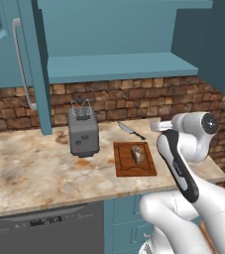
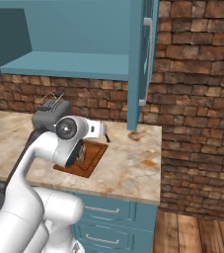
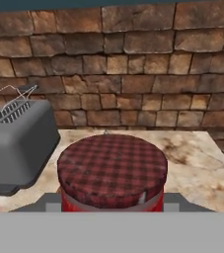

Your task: Pick the bread, place it on the cutting board, pick the jam, place it on the counter, and close the cabinet.

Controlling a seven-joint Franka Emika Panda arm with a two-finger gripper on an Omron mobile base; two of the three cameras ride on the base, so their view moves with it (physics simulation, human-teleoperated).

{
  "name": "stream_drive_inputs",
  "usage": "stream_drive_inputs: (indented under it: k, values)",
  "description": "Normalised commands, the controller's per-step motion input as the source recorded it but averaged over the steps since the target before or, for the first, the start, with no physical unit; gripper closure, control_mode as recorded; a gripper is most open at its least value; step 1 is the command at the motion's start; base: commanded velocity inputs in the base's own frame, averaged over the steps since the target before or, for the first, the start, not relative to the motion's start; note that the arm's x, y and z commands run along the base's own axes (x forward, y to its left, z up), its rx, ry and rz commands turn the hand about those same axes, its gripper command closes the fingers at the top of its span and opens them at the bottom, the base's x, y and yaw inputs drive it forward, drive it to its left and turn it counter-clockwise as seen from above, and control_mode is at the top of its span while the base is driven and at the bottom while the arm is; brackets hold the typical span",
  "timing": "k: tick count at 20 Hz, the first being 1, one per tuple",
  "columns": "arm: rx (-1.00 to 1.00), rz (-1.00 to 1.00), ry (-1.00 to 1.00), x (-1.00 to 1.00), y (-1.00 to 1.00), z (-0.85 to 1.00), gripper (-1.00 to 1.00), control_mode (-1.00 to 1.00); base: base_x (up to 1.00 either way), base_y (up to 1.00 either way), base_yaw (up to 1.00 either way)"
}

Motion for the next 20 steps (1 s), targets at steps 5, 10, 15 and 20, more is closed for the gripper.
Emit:
stream_drive_inputs:
  k: [5,10,15,20]
  values:
    - [0.00,0.00,0.00,0.00,-0.13,-0.25,1.00,-1.00,0.00,0.00,0.00]
    - [0.00,0.00,0.00,0.00,-0.13,-0.24,1.00,-1.00,0.00,0.00,0.00]
    - [0.00,0.00,0.00,0.00,-0.14,-0.21,1.00,-1.00,0.00,0.00,0.00]
    - [0.00,0.00,0.00,0.00,-0.17,-0.19,1.00,-1.00,0.00,0.00,0.00]
